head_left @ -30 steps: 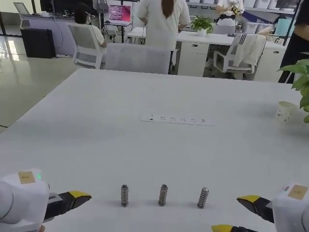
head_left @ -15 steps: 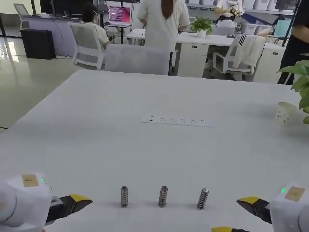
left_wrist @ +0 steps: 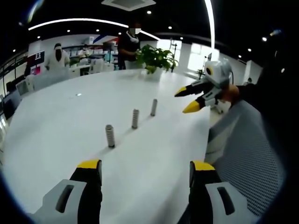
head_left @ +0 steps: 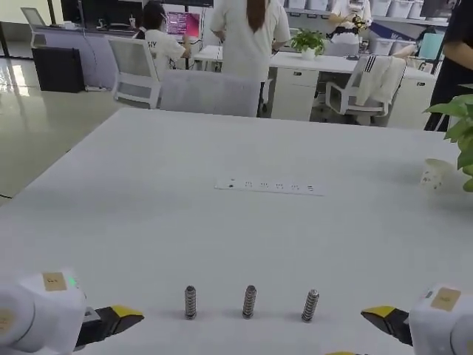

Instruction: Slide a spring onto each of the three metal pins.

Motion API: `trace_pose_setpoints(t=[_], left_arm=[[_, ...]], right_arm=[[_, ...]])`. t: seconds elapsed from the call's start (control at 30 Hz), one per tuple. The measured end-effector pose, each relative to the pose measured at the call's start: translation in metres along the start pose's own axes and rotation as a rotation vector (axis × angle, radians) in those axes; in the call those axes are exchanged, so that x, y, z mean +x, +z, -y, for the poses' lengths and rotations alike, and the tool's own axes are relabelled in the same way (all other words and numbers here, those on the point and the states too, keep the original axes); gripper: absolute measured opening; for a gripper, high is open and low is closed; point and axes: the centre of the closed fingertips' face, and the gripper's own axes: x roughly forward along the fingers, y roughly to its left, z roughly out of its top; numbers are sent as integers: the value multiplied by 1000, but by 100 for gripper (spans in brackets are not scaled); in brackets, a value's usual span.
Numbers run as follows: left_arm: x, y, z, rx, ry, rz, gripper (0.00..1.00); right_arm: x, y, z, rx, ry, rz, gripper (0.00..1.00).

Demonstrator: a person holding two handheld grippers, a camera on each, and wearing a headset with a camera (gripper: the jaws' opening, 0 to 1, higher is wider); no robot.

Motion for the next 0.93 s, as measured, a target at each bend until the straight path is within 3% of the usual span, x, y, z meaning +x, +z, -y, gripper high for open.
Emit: trace_pose_setpoints(t=[0.47,0.93], left_arm=[[2,-2,7,19,-21,-23,71],[-1,5,9,53,-7,-13,71]], right_arm=[[-1,-1,0,-12,2,-10,45],[-6,2,-1,-97,-18,-20,45]])
